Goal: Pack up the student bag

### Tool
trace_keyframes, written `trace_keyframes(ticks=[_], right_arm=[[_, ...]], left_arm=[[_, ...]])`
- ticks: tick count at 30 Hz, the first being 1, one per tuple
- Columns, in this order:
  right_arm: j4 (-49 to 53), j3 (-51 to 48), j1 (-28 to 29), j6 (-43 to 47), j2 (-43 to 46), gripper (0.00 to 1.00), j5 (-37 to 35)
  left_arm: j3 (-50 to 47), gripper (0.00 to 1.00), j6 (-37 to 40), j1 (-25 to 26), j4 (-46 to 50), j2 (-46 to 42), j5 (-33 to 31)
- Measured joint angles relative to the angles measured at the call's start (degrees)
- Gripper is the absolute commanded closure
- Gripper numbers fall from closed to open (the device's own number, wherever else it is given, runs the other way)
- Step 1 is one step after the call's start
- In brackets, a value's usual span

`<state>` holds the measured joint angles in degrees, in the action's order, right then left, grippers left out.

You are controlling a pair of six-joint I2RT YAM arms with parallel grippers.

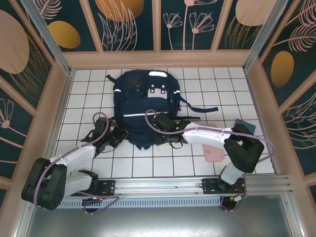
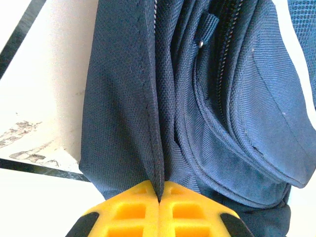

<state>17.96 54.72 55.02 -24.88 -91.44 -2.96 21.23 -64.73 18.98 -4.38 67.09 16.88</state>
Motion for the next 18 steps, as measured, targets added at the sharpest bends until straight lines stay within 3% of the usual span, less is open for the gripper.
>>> trace_keyframes(ticks=[6,13,18], right_arm=[[-0.5,-4.1,-6.2,2.5,6.8,1.0,0.5],[0.0,-4.3,-14.3,2.8,7.9,1.0,-2.8],[-1.3,-4.2,-15.3,2.7,6.6,1.0,-2.7]], left_arm=[[0.1,1.0,0.2,1.1,0.7,-1.9,0.0],[0.2,1.0,0.4,1.2,3.1,-4.3,-2.2],[0.2,1.0,0.7,1.2,4.4,-6.2,-3.4]])
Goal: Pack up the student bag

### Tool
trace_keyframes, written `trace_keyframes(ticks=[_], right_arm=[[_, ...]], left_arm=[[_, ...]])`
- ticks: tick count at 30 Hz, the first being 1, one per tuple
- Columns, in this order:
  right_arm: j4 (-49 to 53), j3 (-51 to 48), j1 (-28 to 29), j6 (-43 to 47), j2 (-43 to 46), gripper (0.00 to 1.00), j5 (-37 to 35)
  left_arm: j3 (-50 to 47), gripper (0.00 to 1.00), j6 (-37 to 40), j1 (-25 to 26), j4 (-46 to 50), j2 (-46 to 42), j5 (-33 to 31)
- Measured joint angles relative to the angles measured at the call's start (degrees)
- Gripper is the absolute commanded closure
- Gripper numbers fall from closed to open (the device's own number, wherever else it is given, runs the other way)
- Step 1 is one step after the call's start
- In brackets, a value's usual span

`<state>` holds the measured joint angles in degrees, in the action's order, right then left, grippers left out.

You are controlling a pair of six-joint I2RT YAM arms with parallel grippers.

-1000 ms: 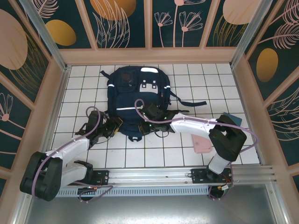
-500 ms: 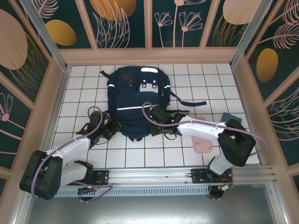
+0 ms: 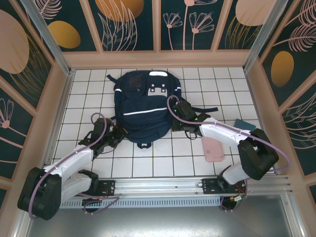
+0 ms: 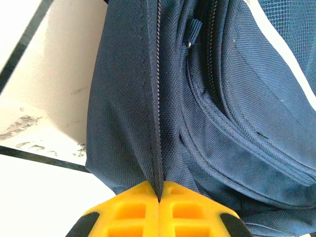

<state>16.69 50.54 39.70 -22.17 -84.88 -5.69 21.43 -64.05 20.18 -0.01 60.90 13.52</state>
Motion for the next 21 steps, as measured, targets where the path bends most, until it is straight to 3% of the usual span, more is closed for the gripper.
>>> trace_keyframes(ticks=[9,17,18,21], right_arm=[[-2.5,0.6,-2.7,1.1,-2.8,1.0,0.6],[-7.3,-3.4,-4.4,6.1,4.3,1.0,11.4],[-7.7,-3.9,-4.4,6.6,5.1,1.0,13.0],[-8.6,-5.5,-3.3,7.3,6.7,1.0,16.7]], left_arm=[[1.0,1.0,0.5,0.0,3.3,-2.2,-3.2],[4.0,1.0,2.4,-0.2,8.2,-2.3,-7.4],[4.6,0.9,2.7,-0.4,9.1,-2.0,-8.2],[6.4,0.46,4.1,-1.1,12.0,-1.2,-12.2]])
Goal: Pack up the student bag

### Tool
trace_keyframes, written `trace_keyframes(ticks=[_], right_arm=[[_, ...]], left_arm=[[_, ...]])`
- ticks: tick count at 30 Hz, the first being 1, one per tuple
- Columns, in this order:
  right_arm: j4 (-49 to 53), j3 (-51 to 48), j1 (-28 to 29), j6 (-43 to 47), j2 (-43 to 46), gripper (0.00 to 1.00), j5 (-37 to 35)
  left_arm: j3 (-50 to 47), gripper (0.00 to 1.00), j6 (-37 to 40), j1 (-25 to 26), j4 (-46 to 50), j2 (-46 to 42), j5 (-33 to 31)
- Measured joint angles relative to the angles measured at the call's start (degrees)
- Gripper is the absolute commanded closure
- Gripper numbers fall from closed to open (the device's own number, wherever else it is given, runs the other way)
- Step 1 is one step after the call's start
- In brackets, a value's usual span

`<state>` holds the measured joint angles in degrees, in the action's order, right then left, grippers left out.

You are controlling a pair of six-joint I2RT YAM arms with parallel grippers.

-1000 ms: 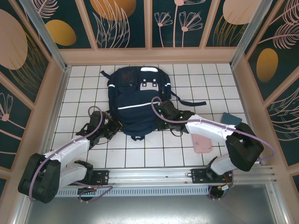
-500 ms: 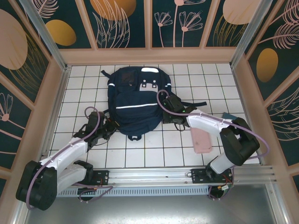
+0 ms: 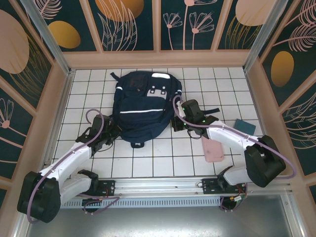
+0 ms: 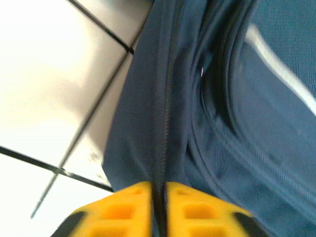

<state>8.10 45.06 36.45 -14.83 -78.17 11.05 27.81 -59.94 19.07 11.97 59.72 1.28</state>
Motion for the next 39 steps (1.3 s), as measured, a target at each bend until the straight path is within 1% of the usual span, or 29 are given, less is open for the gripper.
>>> trace_keyframes(ticks=[1,2,5,8,13,17,22,25,29,35,39], right_arm=[[-0.2,-0.3,0.5,0.0,0.2,1.0,0.9],[-0.3,-0.4,0.9,-0.1,0.2,1.0,1.4],[-1.4,-0.5,2.4,-0.3,-0.4,1.0,2.6],[-2.7,0.4,3.9,-0.5,-3.3,1.0,3.0],[-4.6,2.4,5.8,-0.7,-8.5,1.0,3.2],[-5.7,3.5,7.0,-1.0,-10.3,1.0,3.2],[-6.3,3.8,7.2,-2.0,-11.4,1.0,3.2],[-6.7,4.3,7.5,-2.2,-12.5,1.0,3.2],[-6.9,5.4,8.1,-2.3,-13.8,1.0,3.1],[-7.5,5.5,8.5,-2.7,-13.9,1.0,1.6],[-7.9,5.6,8.6,-3.3,-14.2,1.0,0.7]], left_arm=[[0.6,0.39,0.3,-0.4,0.9,0.0,-1.4],[1.3,0.37,0.5,-0.8,2.0,-0.1,-2.3],[3.1,0.34,0.8,-1.0,4.2,-1.0,-2.7],[3.7,0.32,0.2,-1.0,4.6,-3.1,-0.3],[2.6,0.32,-3.9,0.0,2.7,-5.4,5.8],[-0.4,0.33,-8.8,1.4,-0.6,-6.0,9.9],[-1.1,0.33,-13.0,3.0,-2.1,-6.6,11.1],[-1.7,0.35,-15.0,3.6,-3.1,-6.9,11.5],[-2.6,0.4,-16.7,3.6,-3.0,-6.9,11.0],[-2.1,0.41,-17.1,3.8,2.3,-9.6,5.2],[-2.0,0.43,-17.1,3.8,3.7,-9.3,3.3]])
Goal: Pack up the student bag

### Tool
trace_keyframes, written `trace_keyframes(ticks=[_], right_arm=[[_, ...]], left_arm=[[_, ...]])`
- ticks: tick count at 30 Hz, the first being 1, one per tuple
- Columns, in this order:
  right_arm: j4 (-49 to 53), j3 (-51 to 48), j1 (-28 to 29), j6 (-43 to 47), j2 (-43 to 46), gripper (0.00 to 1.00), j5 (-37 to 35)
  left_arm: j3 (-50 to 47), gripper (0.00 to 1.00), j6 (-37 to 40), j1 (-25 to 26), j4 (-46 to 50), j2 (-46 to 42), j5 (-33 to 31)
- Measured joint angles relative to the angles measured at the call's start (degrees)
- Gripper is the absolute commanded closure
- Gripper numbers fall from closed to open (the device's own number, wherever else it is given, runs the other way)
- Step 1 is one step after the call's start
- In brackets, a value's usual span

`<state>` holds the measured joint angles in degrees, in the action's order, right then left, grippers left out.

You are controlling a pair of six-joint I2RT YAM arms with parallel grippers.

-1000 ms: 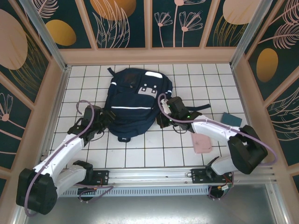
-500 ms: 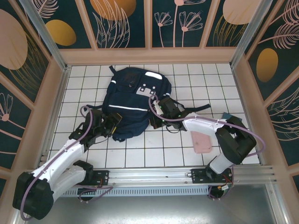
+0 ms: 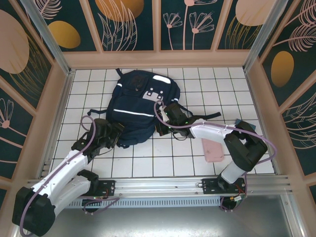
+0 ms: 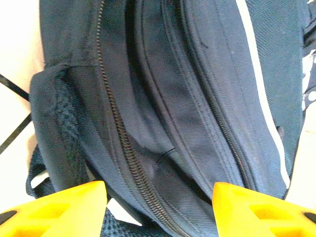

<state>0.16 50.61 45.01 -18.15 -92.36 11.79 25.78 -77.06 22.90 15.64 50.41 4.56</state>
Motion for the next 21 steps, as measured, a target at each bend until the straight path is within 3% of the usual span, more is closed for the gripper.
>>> trace_keyframes(ticks=[9,13,16,21], right_arm=[[-0.2,0.3,0.0,-0.2,-0.7,1.0,0.2],[0.6,0.2,0.0,0.4,-0.5,1.0,-0.3],[1.7,-1.4,-0.2,1.3,1.5,1.0,-1.9],[2.1,-3.6,-3.6,2.4,5.0,1.0,-3.6]], left_arm=[[-1.2,0.67,-0.1,0.0,-7.1,7.0,2.2],[-1.6,0.89,0.1,0.0,-8.6,8.4,1.3],[-3.1,1.0,0.0,0.4,-8.7,6.7,-1.8],[-4.8,1.0,-0.5,0.9,-9.8,3.7,-3.9]])
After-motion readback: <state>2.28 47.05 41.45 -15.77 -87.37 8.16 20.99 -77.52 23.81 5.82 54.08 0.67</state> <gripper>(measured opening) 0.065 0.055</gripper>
